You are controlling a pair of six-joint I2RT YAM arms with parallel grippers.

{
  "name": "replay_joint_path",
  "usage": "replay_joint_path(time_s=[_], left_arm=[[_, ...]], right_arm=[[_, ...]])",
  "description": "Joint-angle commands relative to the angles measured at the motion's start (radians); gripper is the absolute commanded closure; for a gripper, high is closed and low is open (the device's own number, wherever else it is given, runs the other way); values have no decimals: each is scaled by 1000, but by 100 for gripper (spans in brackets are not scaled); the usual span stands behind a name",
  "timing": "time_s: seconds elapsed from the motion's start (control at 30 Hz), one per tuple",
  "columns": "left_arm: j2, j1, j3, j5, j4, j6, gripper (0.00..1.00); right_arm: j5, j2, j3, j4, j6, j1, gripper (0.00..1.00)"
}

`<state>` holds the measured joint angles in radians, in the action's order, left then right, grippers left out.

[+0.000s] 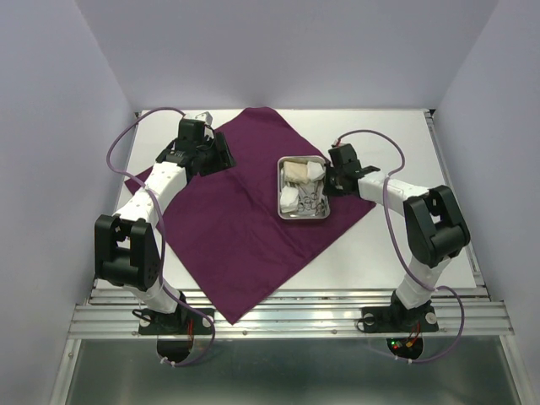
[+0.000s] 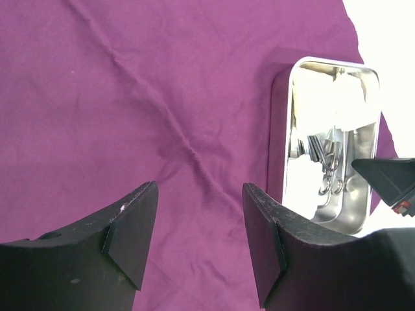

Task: Prepare the surgical pack
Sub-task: Place the container in the surgical kit, then adjust the surgical kit at the center of the board.

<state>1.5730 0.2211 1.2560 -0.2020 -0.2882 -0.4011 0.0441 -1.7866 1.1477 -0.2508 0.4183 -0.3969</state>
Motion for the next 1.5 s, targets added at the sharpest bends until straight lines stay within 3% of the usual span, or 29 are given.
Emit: replay_joint_path(time_s=[0.0,0.7,0.77,0.83,0.93,1.07,1.33,1.47], left_arm=[[-24,-3,-10,-4,18,10,34],[-19,-3,-6,-13,21,8,34],[-11,-3,-6,-16,29,8,34],[11,-3,0,-23,34,5,33],[80,-2,40,-24,28,-4,33],[169,-3,85,-19,24,-22,34],[275,-19,128,36,-3,-50,34],[318,-23,128,42,-6,-50,34]], right_arm=[[-33,99,-16,134,5,-29,99],[-50,76,-59,163,63,-59,98],[-49,78,-57,154,60,-59,68],[0,82,-48,142,51,-59,43],[97,101,-26,102,40,-59,32],[201,142,-9,67,20,-45,20],[148,184,-114,16,56,202,18],[120,136,-137,-11,51,254,18]])
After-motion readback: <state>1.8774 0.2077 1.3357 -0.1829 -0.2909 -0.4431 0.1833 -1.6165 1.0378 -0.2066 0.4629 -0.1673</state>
